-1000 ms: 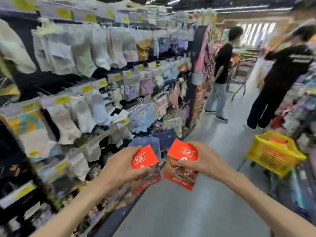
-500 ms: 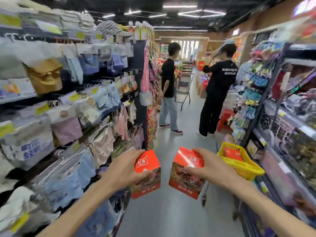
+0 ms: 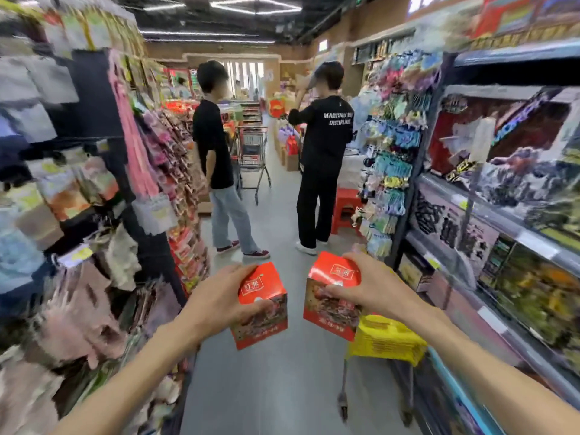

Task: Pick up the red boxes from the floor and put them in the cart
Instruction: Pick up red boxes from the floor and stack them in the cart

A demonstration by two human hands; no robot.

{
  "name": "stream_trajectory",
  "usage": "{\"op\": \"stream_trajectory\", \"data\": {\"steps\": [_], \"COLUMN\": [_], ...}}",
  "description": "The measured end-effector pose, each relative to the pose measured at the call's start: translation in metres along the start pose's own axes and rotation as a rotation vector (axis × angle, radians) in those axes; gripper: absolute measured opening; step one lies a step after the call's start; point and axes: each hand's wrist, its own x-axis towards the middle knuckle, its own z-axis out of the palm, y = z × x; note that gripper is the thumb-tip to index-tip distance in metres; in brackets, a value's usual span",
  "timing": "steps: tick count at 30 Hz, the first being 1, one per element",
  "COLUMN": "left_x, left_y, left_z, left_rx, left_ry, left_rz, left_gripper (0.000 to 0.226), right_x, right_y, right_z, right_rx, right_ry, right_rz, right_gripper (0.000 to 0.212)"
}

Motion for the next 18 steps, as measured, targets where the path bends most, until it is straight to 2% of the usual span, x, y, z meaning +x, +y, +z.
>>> {"op": "stream_trajectory", "data": {"steps": [4,7,11,14,18], "left_x": [0.109,0.189,0.296,0.377,0.49], "left_y": [-0.033,-0.06,-0.092,-0.111,-0.125], "left_z": [0.013,0.023,0.042,0.063,0.097], "left_rx": [-0.02,-0.022,-0.063,-0.09,-0.108], "left_ry": [-0.014,-0.001,-0.006,-0.013,-0.029], "left_rz": [0.054,0.087,0.149,0.241,0.4], "left_gripper": [0.086,0.092,0.088,0.088,0.084], "right_x": [0.094,0.161,0.243,0.303,0.371], "right_y": [0.032,0.049,0.078,0.109,0.149], "right_z": [-0.009,-0.019,-0.025,-0.023,-0.02], "right_rx": [-0.042,-0.052,-0.071,-0.109,-0.124], "right_ry": [0.05,0.059,0.098,0.151,0.233], "right_rz": [0.039,0.072,0.142,0.197,0.29], "right_gripper": [0.065,0.063,0.068,0.069,0.082]}}
